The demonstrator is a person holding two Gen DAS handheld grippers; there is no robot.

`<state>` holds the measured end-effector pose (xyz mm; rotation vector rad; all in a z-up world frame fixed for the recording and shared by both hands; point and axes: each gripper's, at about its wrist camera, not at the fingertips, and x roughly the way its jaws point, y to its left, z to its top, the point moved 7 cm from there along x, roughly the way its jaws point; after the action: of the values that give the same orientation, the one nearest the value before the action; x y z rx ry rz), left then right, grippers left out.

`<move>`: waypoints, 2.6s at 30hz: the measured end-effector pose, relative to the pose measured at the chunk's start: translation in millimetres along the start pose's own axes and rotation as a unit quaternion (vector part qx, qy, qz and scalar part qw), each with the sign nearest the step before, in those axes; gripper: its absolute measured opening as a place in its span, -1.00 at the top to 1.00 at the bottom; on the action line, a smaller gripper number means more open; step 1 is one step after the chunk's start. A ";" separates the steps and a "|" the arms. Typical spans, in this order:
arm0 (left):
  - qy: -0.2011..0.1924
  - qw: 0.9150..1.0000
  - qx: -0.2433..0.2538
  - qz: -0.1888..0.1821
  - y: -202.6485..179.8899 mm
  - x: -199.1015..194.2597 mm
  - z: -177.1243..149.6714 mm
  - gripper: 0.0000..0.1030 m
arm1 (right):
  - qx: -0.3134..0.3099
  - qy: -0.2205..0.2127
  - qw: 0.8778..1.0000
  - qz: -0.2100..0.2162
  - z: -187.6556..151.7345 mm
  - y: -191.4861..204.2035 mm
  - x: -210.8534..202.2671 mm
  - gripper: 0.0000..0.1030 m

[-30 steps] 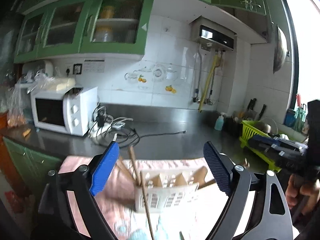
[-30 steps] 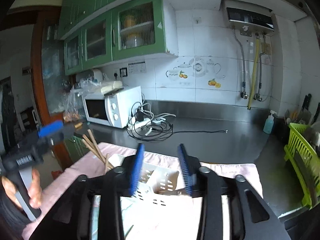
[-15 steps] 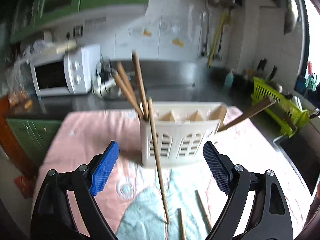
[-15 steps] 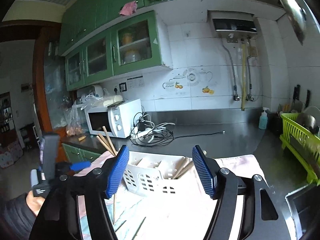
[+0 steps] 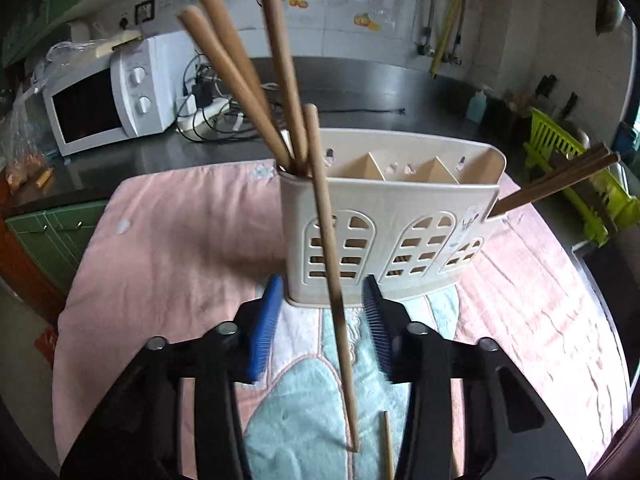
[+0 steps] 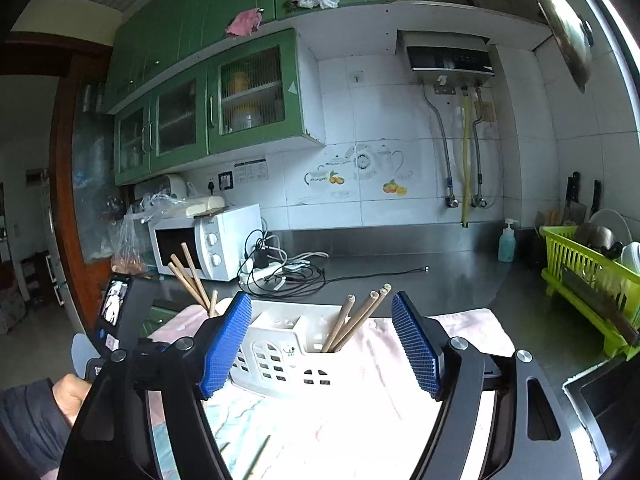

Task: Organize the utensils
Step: 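Raise both open tools from the holder and move back over the cloth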

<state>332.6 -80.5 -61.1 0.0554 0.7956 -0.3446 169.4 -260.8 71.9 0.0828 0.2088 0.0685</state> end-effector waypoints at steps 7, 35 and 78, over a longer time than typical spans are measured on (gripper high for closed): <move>0.014 1.000 -0.009 0.004 -0.5 7.1 2.9 0.55 | -0.003 -0.012 1.000 0.002 2.9 1.1 -3.7 -0.36; -0.172 0.985 -0.029 -0.009 -31.2 -104.6 96.7 0.90 | 0.042 -0.034 0.998 0.011 16.1 -15.5 -14.8 -0.41; -0.234 0.969 -0.064 0.052 -1.5 -194.4 48.9 -0.90 | 0.014 0.063 0.998 0.022 -34.2 13.8 -32.2 -0.58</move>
<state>240.1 -35.7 111.0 -0.1032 0.3439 -0.1930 130.0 -247.0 46.3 0.1117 0.3344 0.1146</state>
